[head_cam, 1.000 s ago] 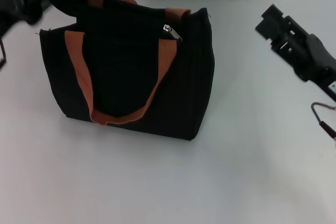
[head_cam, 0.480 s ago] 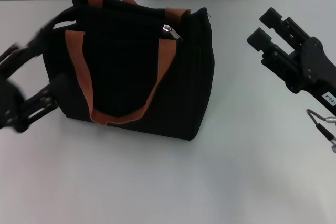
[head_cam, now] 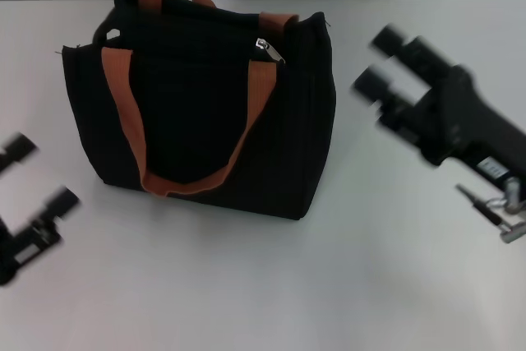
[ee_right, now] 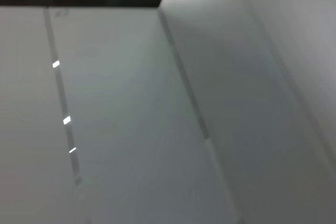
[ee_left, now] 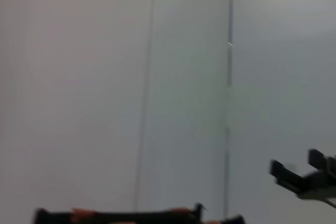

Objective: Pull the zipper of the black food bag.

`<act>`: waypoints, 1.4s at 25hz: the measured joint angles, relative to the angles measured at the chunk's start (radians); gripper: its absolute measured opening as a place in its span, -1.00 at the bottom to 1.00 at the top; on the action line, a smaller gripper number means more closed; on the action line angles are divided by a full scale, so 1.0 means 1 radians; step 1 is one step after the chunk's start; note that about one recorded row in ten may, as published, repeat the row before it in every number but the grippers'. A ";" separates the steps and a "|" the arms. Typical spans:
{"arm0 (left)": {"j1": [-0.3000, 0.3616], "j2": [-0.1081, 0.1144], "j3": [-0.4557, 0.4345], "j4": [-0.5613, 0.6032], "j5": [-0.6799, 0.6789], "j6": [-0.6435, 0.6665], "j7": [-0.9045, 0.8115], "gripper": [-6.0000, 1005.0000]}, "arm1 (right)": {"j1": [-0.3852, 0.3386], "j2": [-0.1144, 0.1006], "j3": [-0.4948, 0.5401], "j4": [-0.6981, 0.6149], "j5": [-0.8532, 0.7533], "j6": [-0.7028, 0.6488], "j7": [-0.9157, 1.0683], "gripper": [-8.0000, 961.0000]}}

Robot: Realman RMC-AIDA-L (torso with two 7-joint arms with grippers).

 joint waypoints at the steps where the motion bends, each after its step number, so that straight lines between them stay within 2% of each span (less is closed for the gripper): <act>1: 0.000 0.000 0.000 0.000 0.000 0.000 0.000 0.56 | 0.000 0.000 0.000 0.000 0.000 0.000 0.000 0.48; 3: -0.019 0.002 0.000 0.003 0.085 -0.002 0.013 0.56 | 0.028 -0.003 -0.097 -0.058 -0.074 0.000 0.009 0.48; 4: -0.019 0.002 0.000 0.003 0.085 -0.002 0.013 0.56 | 0.028 -0.003 -0.097 -0.058 -0.074 0.000 0.009 0.48; 5: -0.032 0.008 0.000 0.003 0.131 -0.003 0.022 0.56 | 0.035 -0.004 -0.154 -0.098 -0.111 0.005 0.019 0.48; 9: -0.055 0.014 0.001 0.007 0.214 0.002 0.026 0.56 | 0.033 -0.002 -0.231 -0.150 -0.153 0.025 0.028 0.48; 10: -0.066 0.014 0.001 0.010 0.248 0.002 0.026 0.56 | 0.033 -0.003 -0.285 -0.165 -0.177 0.054 0.043 0.48; 12: -0.096 0.014 0.000 0.013 0.339 -0.008 0.026 0.56 | 0.035 -0.004 -0.311 -0.173 -0.189 0.068 0.051 0.48; 15: -0.115 0.007 -0.007 0.009 0.379 -0.026 0.026 0.56 | 0.031 -0.001 -0.355 -0.191 -0.215 0.133 0.069 0.48; 22: -0.116 0.005 -0.009 0.010 0.377 -0.033 0.028 0.56 | 0.029 -0.002 -0.353 -0.191 -0.214 0.165 0.120 0.48; 25: -0.116 -0.005 -0.003 0.011 0.379 -0.050 0.029 0.56 | 0.028 0.001 -0.357 -0.184 -0.213 0.201 0.121 0.48; 35: -0.138 -0.011 0.000 0.008 0.404 -0.065 0.029 0.56 | 0.017 0.002 -0.346 -0.173 -0.195 0.207 0.113 0.48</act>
